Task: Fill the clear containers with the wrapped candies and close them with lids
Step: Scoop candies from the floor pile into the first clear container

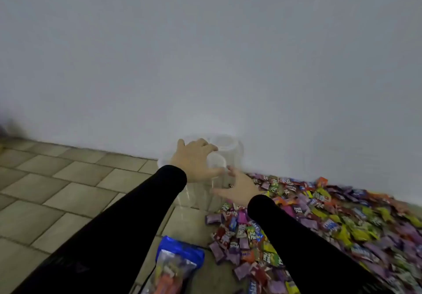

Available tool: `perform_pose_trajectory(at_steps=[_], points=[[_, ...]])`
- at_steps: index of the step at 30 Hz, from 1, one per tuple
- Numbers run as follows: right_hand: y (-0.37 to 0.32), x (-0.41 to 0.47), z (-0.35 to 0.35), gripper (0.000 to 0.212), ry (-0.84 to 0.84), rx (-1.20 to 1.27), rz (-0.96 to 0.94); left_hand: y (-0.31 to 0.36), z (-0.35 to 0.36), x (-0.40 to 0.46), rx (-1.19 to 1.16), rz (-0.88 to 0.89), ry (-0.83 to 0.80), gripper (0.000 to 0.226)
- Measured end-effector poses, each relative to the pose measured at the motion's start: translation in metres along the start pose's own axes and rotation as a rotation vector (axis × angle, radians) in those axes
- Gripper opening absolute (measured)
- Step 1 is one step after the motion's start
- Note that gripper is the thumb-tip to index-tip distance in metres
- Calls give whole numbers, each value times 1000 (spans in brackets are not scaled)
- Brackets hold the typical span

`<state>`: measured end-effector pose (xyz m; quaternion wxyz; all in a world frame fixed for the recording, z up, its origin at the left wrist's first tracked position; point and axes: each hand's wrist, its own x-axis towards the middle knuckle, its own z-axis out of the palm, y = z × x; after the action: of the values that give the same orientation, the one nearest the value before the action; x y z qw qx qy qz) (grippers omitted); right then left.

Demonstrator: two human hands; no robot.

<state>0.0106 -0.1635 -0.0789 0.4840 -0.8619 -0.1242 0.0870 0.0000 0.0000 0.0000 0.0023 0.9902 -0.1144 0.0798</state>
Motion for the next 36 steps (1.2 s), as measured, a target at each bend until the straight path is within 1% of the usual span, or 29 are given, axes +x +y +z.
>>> perform_pose_trajectory(at_steps=[2,6,8,10,14,16,19,21,23,24,25,27,29,32,36], points=[[-1,4,6,90,6,9,-30,-2,7,3,42,13,17,81],[6,12,17,59,9,36,-51,-8,25,7,25,6,40,68],[8,14,16,56,0,70,-53,-10,28,9,2,10,57,65],[8,14,16,57,-5,104,-49,-10,27,9,-9,20,44,67],[5,11,11,70,13,83,-48,-5,20,9,-24,16,65,68],[2,8,5,71,31,63,-71,1,12,6,-61,22,83,73],[-4,-3,-7,71,42,95,-102,12,-3,1,-151,47,115,82],[-8,-14,-17,76,52,109,-119,21,-11,-2,-230,71,144,77],[-10,-26,-29,91,69,120,-130,32,-17,-7,-344,85,166,64],[-10,-34,-36,97,76,125,-135,40,-20,-9,-394,91,178,61],[-10,-40,-43,98,82,118,-145,47,-23,-12,-428,96,189,63],[-8,-57,-58,90,100,84,-157,65,-29,-16,-459,109,205,74],[-5,-76,-72,85,123,84,-161,85,-33,-21,-481,123,216,77],[3,-113,-93,82,191,93,-150,118,-35,-29,-517,144,238,74],[18,-160,-116,81,243,143,-153,160,-37,-43,-598,173,215,66]])
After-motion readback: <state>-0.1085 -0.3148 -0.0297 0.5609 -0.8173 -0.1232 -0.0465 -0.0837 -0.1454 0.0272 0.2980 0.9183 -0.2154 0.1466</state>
